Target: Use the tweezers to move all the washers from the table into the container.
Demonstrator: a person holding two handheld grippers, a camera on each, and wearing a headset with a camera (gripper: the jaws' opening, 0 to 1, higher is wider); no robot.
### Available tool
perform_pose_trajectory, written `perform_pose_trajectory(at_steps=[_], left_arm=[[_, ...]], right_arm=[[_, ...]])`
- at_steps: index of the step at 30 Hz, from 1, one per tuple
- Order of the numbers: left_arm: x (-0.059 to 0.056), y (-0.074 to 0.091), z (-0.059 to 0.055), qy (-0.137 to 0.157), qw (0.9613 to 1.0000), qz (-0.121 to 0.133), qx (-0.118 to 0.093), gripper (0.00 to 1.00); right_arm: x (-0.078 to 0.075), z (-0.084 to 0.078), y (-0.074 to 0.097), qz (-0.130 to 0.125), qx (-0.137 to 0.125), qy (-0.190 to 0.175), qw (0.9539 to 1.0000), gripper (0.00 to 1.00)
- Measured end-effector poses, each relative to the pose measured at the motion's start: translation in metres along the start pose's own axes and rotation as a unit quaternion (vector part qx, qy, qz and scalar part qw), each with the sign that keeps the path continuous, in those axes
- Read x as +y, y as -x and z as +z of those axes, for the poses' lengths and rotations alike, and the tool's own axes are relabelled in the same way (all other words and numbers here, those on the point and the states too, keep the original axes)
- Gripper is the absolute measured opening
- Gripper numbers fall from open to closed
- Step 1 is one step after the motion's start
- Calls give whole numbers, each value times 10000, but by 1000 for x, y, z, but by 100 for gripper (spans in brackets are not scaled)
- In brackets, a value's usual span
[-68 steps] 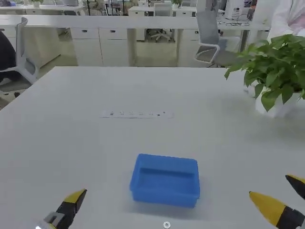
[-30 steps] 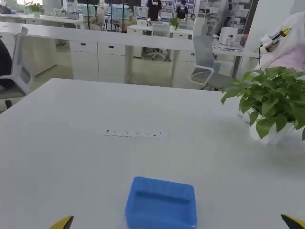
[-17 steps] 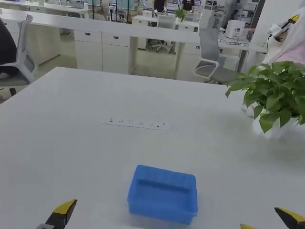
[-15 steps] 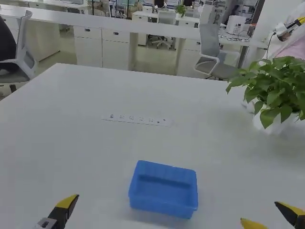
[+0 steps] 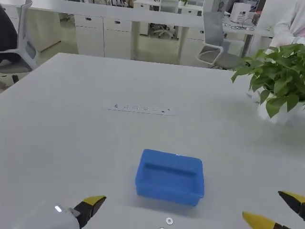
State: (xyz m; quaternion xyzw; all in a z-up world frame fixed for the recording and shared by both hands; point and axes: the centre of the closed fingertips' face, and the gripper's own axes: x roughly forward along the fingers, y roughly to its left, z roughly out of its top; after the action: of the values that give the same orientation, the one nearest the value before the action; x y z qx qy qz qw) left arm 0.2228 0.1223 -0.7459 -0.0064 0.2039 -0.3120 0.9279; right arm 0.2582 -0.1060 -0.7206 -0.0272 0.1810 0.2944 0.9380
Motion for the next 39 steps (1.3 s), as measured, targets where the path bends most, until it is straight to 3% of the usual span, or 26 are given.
perform_pose_trajectory(at_steps=[3, 5, 6, 8, 10, 11, 14, 15, 18, 19, 24, 28, 30, 32, 33, 35, 36, 37, 39], left_arm=[[-4, -1, -10, -101, 9989, -354, 293, 58], [-7, -1, -15, -161, 9966, -636, 493, 54], [-8, -2, -19, -205, 9947, -804, 610, 51], [-8, -4, -24, -329, 9912, -1000, 804, 47], [-6, -6, -25, -371, 9898, -1046, 890, 45], [-6, -8, -27, -403, 9879, -1136, 976, 45], [-6, -13, -31, -407, 9836, -1315, 1167, 41], [-7, -14, -35, -393, 9802, -1445, 1298, 39], [-8, -19, -37, -555, 9768, -1540, 1384, 35], [-11, -20, -42, -641, 9724, -1647, 1520, 33], [-14, -29, -55, -1034, 9611, -1786, 1835, 30], [-16, -35, -70, -1328, 9494, -1884, 2133, 26], [-15, -36, -79, -1528, 9408, -1921, 2339, 24], [-14, -38, -83, -1693, 9354, -1934, 2430, 23], [-15, -39, -87, -1779, 9311, -1968, 2502, 22], [-15, -42, -90, -1866, 9276, -1984, 2558, 17], [-16, -43, -91, -1904, 9265, -1987, 2566, 16], [-16, -44, -92, -1945, 9250, -1994, 2582, 15], [-18, -46, -93, -1996, 9215, -2053, 2624, 14]], right_arm=[[3, -7, -7, 13, 297, 254, 9992, 70], [12, -14, -14, 244, 654, 607, 9957, 70], [15, -15, -19, 363, 753, 897, 9925, 66], [24, -15, -28, 657, 849, 1116, 9879, 57], [33, -15, -36, 919, 896, 1080, 9858, 51], [42, -17, -41, 1213, 920, 1058, 9827, 46], [55, -22, -52, 1629, 1121, 1240, 9724, 35], [60, -24, -56, 1790, 1184, 1335, 9675, 33], [72, -34, -63, 2135, 1413, 1542, 9543, 25], [77, -39, -66, 2282, 1524, 1692, 9466, 23], [96, -63, -74, 2766, 1999, 2112, 9159, 19], [109, -80, -76, 3097, 2328, 2330, 8919, 19], [113, -87, -77, 3223, 2475, 2523, 8782, 18], [117, -91, -77, 3323, 2539, 2595, 8705, 18], [119, -94, -77, 3383, 2609, 2648, 8645, 18], [121, -101, -77, 3463, 2736, 2760, 8538, 17], [122, -104, -77, 3479, 2762, 2813, 8506, 17], [123, -108, -76, 3533, 2847, 2894, 8428, 16], [124, -113, -77, 3549, 2911, 3025, 8354, 14]])
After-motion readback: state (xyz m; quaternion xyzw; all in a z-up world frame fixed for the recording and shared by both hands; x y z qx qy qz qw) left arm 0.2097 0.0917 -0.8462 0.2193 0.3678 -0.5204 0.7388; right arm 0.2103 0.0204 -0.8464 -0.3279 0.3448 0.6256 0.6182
